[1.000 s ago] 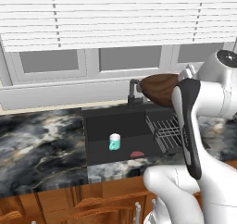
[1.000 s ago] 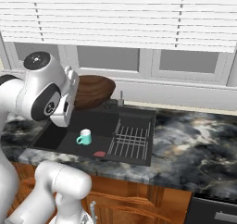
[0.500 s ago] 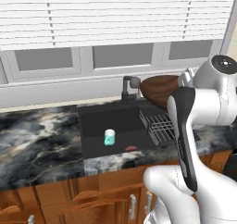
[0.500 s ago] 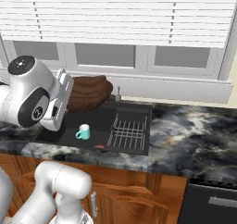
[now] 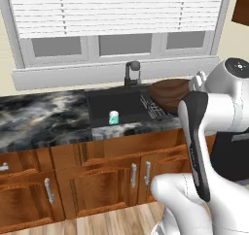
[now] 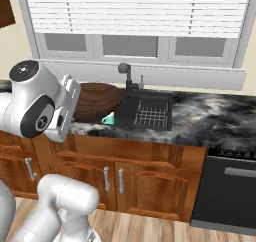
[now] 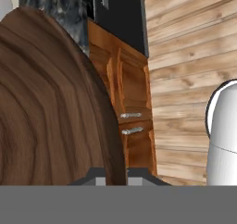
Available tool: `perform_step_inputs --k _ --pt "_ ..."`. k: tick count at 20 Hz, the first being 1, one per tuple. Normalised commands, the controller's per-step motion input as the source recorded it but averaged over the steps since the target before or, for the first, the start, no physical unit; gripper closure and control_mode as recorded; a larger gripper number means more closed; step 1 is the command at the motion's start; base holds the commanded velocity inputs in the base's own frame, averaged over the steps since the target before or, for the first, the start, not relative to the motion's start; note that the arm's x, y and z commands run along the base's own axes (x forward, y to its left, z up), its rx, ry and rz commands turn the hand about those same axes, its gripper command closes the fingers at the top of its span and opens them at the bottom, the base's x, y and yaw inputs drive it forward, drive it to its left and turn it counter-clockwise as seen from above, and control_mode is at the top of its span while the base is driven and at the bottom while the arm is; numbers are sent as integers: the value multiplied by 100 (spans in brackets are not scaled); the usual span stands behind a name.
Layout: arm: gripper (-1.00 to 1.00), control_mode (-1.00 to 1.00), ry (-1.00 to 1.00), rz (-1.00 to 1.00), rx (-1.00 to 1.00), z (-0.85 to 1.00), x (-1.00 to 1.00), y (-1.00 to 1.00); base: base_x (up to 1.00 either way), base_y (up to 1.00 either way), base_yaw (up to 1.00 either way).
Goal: Pick the mug and place it in the sink. Pick the bowl and place it in the open cabinet and then close the cabinet.
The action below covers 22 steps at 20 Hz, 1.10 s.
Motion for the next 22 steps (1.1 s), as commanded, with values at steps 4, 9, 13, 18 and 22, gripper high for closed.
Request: perform_step_inputs --k 4,9,13,18,22 --pt "100 100 0 0 0 0 0 0 -100 61 1" --pt "100 100 0 0 0 0 0 0 -86 100 0" --pt "100 100 0 0 0 0 0 0 -33 51 0" --pt "100 100 0 0 0 0 0 0 -11 -57 -47" --pt "100 100 0 0 0 0 0 0 -8 -48 -75"
